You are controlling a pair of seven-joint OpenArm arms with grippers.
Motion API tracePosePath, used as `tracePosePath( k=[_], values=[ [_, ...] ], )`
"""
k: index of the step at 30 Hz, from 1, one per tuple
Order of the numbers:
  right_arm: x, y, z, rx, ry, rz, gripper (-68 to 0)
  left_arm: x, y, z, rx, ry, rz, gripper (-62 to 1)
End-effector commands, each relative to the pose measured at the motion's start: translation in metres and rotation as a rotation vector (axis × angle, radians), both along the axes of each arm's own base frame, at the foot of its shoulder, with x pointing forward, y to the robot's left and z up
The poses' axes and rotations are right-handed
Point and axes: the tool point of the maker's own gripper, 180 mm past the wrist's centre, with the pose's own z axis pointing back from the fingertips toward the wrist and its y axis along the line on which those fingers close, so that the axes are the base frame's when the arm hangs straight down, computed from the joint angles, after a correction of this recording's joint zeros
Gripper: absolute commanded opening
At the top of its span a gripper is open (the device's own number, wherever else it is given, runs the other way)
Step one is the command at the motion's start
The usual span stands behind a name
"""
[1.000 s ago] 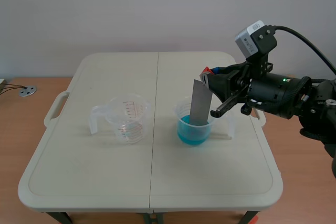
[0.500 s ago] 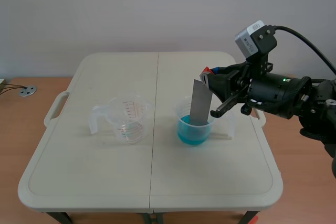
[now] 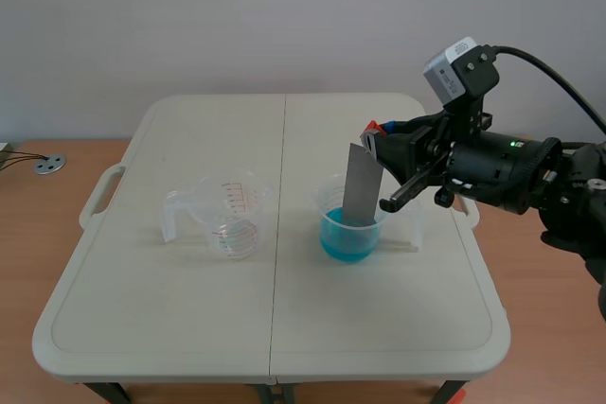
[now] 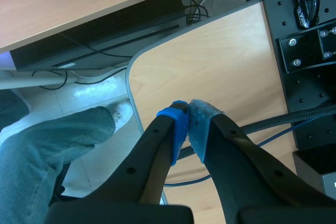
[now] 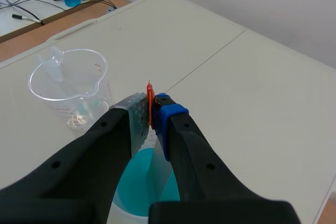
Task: Hold the metal plate by the orange handle, dip it into the blue solution, take it out and point at it, then put the plate back in the beaker on the left.
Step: 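Hold the plate still in the solution, then raise the plate and point at it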
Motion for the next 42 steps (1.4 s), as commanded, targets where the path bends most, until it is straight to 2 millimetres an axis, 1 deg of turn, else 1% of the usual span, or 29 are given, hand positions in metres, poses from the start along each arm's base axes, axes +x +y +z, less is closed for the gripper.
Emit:
tracePosePath(
  k=[1, 6, 10, 19, 27, 30, 34, 37, 42],
  values=[
    [0.005, 0.0, 0.008, -0.009, -0.024, 0.013, -66.2, 0.002, -0.003, 0.003, -0.009, -0.014, 0.004, -59.3],
    [0.005, 0.0, 0.008, -0.008, -0.025, 0.013, -66.2, 0.002, -0.003, 0.003, -0.009, -0.014, 0.004, -59.3],
    [0.006, 0.002, 0.016, 0.003, -0.047, 0.018, -66.2, 0.002, -0.003, 0.003, -0.009, -0.014, 0.004, -59.3],
    [0.002, 0.012, 0.049, 0.008, -0.144, 0.048, -66.2, 0.002, -0.003, 0.003, -0.009, -0.014, 0.004, -59.3],
    [-0.013, 0.021, 0.076, 0.008, -0.221, 0.076, -66.2, 0.003, -0.002, 0.004, -0.006, -0.017, 0.0, -59.3],
    [-0.02, 0.022, 0.087, 0.009, -0.254, 0.078, -66.2, 0.016, -0.001, 0.007, -0.001, -0.046, -0.011, -59.3],
    [-0.027, 0.02, 0.106, 0.025, -0.303, 0.072, -66.2, 0.039, 0.005, 0.015, 0.03, -0.087, -0.055, -59.3],
    [-0.031, 0.02, 0.121, 0.031, -0.342, 0.072, -66.2, 0.064, 0.006, 0.03, 0.048, -0.146, -0.115, -59.3],
    [-0.038, 0.022, 0.142, 0.037, -0.399, 0.08, -66.2, 0.111, 0.005, 0.056, 0.08, -0.258, -0.22, -59.3]
  ],
)
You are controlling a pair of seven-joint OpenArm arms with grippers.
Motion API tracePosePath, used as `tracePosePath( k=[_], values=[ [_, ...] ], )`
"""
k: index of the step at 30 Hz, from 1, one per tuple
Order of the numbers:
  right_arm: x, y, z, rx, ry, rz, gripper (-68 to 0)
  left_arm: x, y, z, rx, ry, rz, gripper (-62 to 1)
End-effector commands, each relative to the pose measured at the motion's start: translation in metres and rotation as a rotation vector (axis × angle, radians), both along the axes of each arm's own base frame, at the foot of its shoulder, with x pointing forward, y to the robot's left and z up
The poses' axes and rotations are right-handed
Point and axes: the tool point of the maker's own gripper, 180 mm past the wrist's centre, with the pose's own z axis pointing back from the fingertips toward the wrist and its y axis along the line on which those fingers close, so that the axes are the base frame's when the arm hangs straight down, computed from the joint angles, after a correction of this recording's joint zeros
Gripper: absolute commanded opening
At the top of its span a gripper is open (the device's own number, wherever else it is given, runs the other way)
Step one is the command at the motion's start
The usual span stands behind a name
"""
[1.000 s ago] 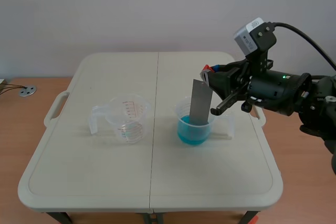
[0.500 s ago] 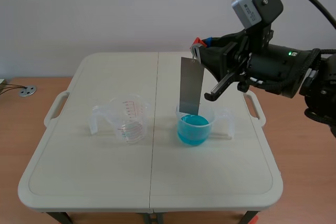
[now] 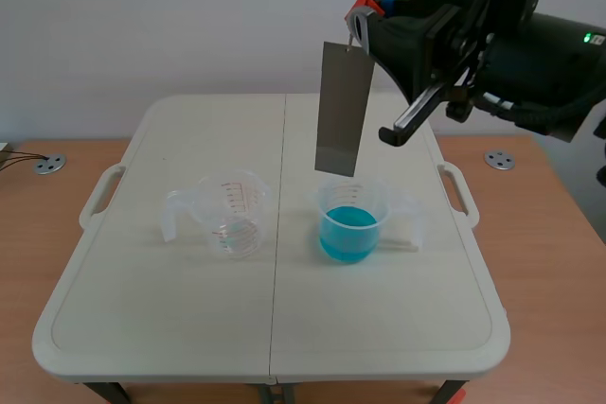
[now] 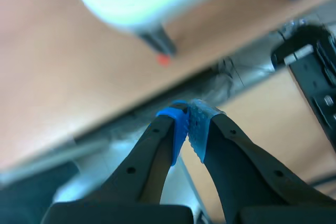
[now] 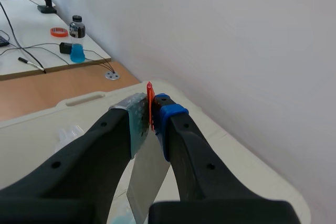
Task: Hold the metal plate by the orange handle, dip it into the blue solution, take it out and point at it, then put the plate back in the beaker on the left.
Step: 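Raise the plate and point at it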
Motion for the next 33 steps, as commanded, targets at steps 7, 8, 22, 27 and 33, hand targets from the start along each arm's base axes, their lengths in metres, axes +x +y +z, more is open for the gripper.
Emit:
tracePosePath(
  k=[7, 8, 22, 27, 33],
  values=[
    [-0.006, -0.001, 0.03, 0.019, -0.079, 0.014, -66.2, 0.074, 0.001, 0.036, 0.031, -0.194, -0.069, -59.3],
    [-0.007, 0.0, 0.031, 0.019, -0.083, 0.015, -66.2, 0.084, 0.001, 0.041, 0.032, -0.22, -0.068, -59.3],
    [-0.009, 0.001, 0.037, 0.019, -0.103, 0.021, -66.2, 0.174, -0.059, 0.09, -0.073, -0.416, -0.222, -59.3],
    [-0.009, 0.001, 0.037, 0.019, -0.103, 0.021, -66.2, 0.189, -0.101, 0.099, -0.123, -0.444, -0.314, -59.3],
    [-0.009, 0.001, 0.037, 0.019, -0.103, 0.021, -66.2, 0.196, -0.142, 0.103, -0.149, -0.44, -0.41, -59.3]
  ],
)
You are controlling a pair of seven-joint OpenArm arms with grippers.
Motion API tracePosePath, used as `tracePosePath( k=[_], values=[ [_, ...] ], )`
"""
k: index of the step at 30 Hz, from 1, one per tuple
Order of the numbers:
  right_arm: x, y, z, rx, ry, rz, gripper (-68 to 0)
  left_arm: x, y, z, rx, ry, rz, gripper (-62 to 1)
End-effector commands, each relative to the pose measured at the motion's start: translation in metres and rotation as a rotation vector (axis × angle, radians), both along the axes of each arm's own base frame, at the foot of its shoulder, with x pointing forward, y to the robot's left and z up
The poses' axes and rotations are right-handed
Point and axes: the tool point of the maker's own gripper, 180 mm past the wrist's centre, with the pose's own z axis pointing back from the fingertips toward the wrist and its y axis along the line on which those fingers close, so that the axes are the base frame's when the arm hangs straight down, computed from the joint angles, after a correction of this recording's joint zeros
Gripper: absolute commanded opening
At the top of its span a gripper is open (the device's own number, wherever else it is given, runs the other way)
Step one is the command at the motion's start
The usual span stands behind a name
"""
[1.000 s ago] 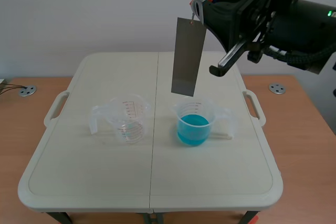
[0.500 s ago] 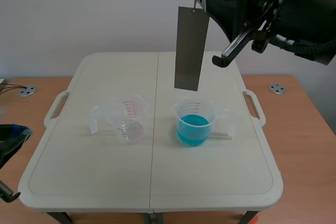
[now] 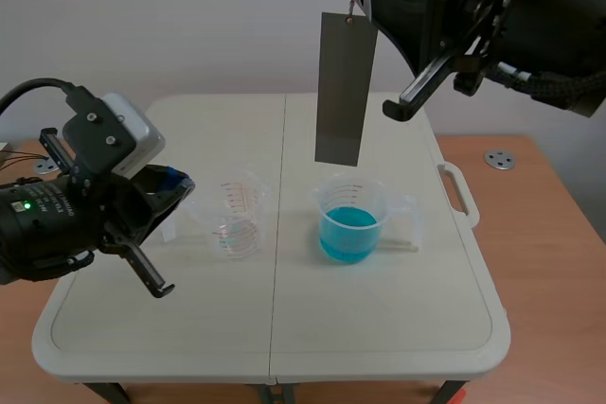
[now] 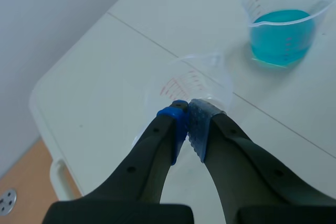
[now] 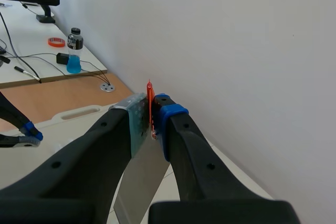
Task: Hold the metal plate by the orange handle, dip it into the blue solution, take it out and point at it, then put the plate back in the beaker on the left.
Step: 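Raise the plate and point at it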
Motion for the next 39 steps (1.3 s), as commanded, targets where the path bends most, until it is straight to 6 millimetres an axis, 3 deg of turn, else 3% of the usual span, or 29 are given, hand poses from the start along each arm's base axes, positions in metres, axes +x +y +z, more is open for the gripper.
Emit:
tracePosePath(
  k=[1, 10, 19, 28, 39],
  values=[
    [-0.004, 0.001, 0.014, 0.015, -0.042, 0.018, -66.2, 0.006, -0.005, 0.008, -0.013, -0.024, -0.006, -59.3],
    [-0.004, 0.001, 0.014, 0.015, -0.042, 0.018, -66.2, 0.025, -0.038, 0.026, -0.04, -0.053, -0.04, -59.3],
    [-0.003, 0.001, 0.014, 0.012, -0.04, 0.017, -66.2, 0.019, -0.07, 0.015, -0.038, -0.008, -0.15, -59.3],
    [-0.003, 0.001, 0.014, 0.012, -0.04, 0.017, -66.2, 0.028, -0.084, 0.022, -0.07, -0.021, -0.159, -59.3],
    [-0.003, 0.001, 0.014, 0.012, -0.04, 0.017, -66.2, 0.028, -0.085, 0.024, -0.069, -0.021, -0.171, -59.3]
  ],
)
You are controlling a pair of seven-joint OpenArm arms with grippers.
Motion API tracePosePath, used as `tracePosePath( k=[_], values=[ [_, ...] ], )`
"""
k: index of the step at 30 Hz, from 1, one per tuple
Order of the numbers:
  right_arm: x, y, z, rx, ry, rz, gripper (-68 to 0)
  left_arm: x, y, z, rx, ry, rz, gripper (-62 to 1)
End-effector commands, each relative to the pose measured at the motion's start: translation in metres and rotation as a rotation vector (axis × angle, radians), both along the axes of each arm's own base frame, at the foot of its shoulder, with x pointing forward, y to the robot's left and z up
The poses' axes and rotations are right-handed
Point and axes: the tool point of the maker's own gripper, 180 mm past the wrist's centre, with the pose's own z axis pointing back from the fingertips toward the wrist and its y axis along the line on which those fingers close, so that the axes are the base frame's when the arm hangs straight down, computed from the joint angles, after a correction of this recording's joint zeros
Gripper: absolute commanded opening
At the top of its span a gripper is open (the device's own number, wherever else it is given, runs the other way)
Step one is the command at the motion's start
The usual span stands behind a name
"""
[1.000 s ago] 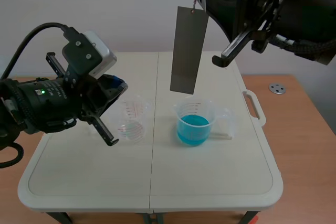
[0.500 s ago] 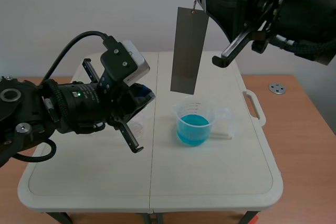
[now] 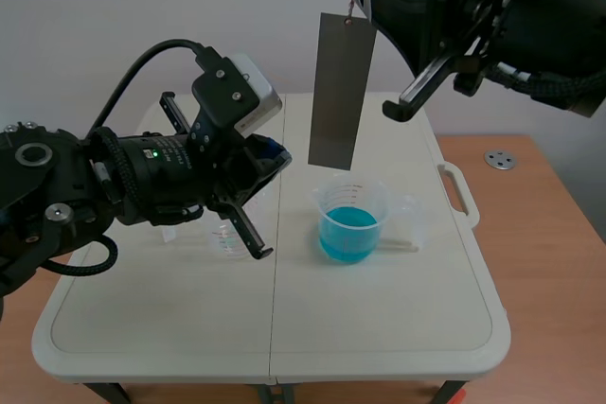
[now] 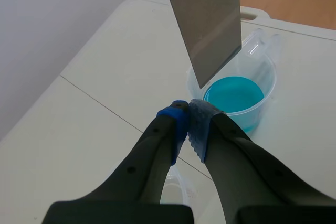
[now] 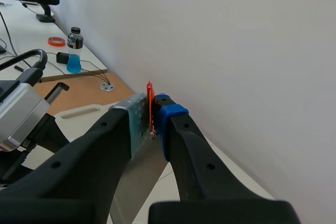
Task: Hold the metal plate by the orange handle, dip it into the blue solution, take it out and point at it, then put the plate back in the beaker on the left.
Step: 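Raise the plate and point at it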
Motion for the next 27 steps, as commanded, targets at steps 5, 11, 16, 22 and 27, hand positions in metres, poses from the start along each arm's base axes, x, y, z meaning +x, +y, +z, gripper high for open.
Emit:
tracePosePath(
  k=[5, 11, 16, 22, 27],
  values=[
    [-0.004, 0.001, 0.014, 0.014, -0.042, 0.018, -66.2, 0.003, -0.001, 0.01, -0.018, -0.025, 0.0, -59.3],
    [-0.004, 0.001, 0.014, 0.014, -0.042, 0.018, -66.2, 0.003, -0.001, 0.01, -0.019, -0.024, 0.0, -59.3],
    [-0.004, 0.001, 0.014, 0.014, -0.042, 0.018, -66.2, 0.004, 0.0, 0.01, -0.018, -0.025, 0.001, -59.3],
    [-0.004, 0.001, 0.014, 0.015, -0.042, 0.018, -66.2, 0.016, 0.02, 0.015, -0.03, -0.059, 0.106, -59.3],
    [-0.004, 0.001, 0.014, 0.014, -0.042, 0.018, -66.2, 0.022, 0.065, 0.013, -0.04, -0.092, 0.251, -59.3]
  ],
)
